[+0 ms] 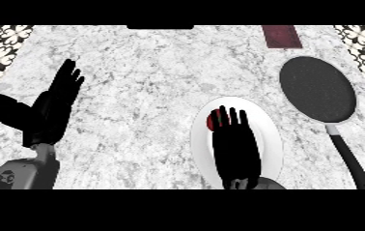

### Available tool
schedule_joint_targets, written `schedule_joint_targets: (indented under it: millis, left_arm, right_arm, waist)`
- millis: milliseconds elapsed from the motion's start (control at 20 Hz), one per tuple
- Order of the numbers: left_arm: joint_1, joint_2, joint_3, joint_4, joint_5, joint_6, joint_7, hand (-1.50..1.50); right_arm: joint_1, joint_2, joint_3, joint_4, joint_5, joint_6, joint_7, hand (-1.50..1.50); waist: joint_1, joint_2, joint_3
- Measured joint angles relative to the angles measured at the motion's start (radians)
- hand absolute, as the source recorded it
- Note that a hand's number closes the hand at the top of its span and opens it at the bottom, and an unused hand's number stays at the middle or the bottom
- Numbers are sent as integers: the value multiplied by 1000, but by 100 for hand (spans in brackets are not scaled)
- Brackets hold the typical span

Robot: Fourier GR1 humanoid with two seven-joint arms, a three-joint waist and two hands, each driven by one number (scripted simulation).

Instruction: Pick the bell pepper from the plate and place it in the pan

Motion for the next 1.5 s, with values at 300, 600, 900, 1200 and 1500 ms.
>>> schedule_joint_targets:
  millis: [300,600,900,1200,1500]
  left_arm:
    - [-1,-12,20,1,-12,-18,5,0]
    - [-26,-27,43,34,-31,-42,-2,0]
    - [-7,-49,53,7,-48,-57,9,0]
    - [-15,-76,63,30,-76,-69,0,0]
    - [0,-87,75,23,-79,-89,-10,0]
  right_arm:
    - [-19,18,-81,106,44,3,-68,-150]
    - [14,21,-108,154,100,-12,-122,-150]
    - [29,38,-136,236,154,-104,-187,-150]
    - [35,73,-170,317,187,-156,-232,150]
    - [21,64,-169,366,215,-227,-332,150]
  waist:
    - [1,1,0]
    - [-1,1,0]
    - [0,1,0]
    - [-1,0,0]
    - [0,-7,-4]
